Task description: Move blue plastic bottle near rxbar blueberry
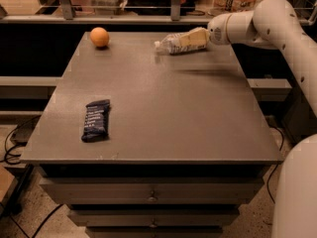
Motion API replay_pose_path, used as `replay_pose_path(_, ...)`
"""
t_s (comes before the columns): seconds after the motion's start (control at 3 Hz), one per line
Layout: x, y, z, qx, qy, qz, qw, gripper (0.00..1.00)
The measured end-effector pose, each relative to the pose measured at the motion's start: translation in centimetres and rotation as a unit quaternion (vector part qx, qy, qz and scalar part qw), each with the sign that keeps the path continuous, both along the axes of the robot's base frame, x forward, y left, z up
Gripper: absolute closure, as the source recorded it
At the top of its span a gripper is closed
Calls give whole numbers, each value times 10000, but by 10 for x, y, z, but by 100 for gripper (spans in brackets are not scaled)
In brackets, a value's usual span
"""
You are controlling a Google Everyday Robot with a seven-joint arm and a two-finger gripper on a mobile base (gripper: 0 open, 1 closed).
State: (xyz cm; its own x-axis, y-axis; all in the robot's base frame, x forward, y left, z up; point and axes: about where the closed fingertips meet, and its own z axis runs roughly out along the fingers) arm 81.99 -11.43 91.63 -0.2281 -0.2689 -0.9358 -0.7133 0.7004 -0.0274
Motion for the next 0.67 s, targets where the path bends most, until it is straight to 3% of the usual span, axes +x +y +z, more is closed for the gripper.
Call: replay_pose_path(0.67, 8, 0, -8, -27, -14, -60, 10000, 0)
